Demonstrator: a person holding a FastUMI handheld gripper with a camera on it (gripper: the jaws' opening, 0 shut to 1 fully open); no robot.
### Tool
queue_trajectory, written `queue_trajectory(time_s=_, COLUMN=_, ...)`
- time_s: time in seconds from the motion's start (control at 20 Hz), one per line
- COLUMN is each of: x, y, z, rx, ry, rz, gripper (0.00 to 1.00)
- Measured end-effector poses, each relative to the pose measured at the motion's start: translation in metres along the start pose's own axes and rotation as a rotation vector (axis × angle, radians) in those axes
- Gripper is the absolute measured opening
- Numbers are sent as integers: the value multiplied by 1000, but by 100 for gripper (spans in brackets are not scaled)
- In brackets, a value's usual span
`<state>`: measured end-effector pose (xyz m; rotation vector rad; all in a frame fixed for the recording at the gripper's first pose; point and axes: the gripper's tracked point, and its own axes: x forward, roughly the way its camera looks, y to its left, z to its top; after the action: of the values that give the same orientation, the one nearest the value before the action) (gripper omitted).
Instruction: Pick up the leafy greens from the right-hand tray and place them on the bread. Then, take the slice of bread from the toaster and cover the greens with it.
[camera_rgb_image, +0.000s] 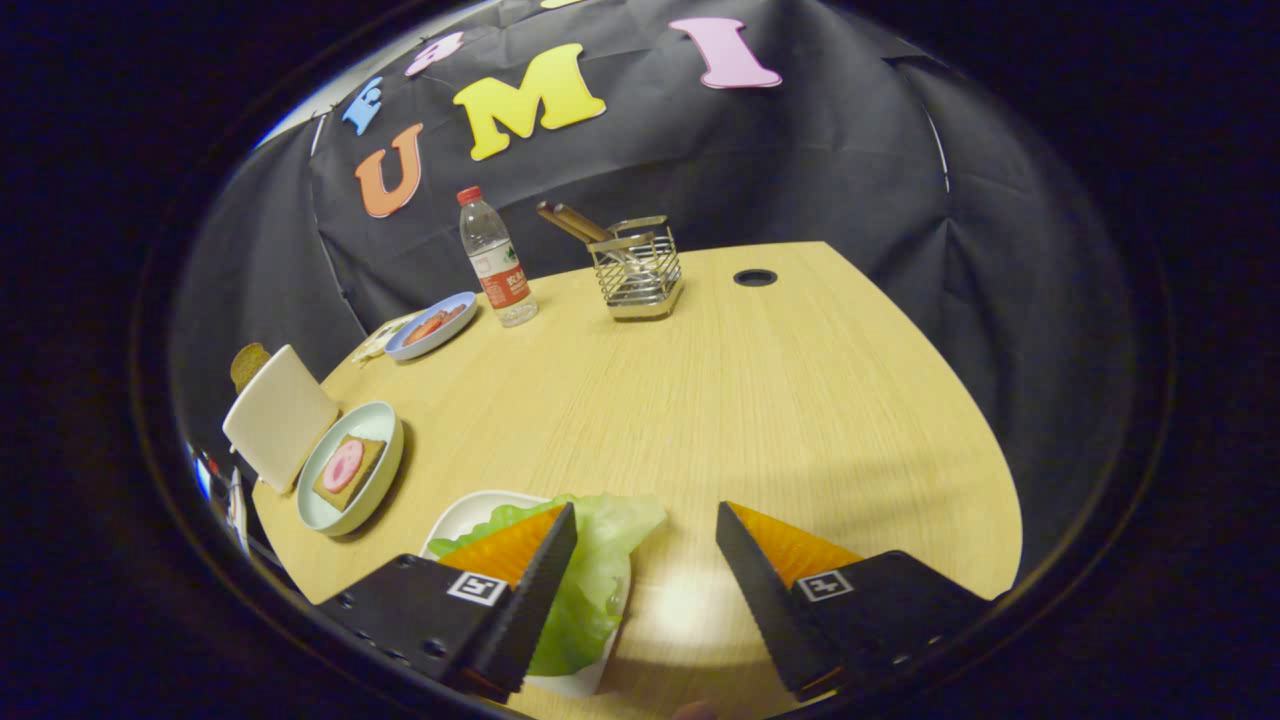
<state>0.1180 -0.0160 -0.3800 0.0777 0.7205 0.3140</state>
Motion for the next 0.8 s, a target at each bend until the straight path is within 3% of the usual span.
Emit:
queue_trajectory(time_s=0.15, x=3, y=6, z=-2, rx=-7, ry=15, rz=36, gripper=67)
queue_trajectory(time_s=0.2, x=3, y=8, z=-3, rx=-14, ry=23, rz=41, gripper=53)
queue_trajectory(time_s=0.35, x=-1, y=8, z=3, rx=-36, ry=-1, rz=24, gripper=34)
queue_trajectory(time_s=0.4, x=-3, y=10, z=5, rx=-45, ry=-5, rz=29, gripper=23)
queue_trajectory(time_s=0.45, x=-4, y=8, z=5, rx=-61, ry=-6, rz=9, gripper=23)
queue_trajectory(time_s=0.55, x=-8, y=8, z=10, rx=-68, ry=-20, rz=4, gripper=4)
queue_trajectory(time_s=0.6, x=-11, y=10, z=11, rx=-70, ry=-24, rz=3, gripper=0)
queue_trajectory(time_s=0.8, x=-30, y=24, z=27, rx=-52, ry=-58, rz=19, gripper=0)
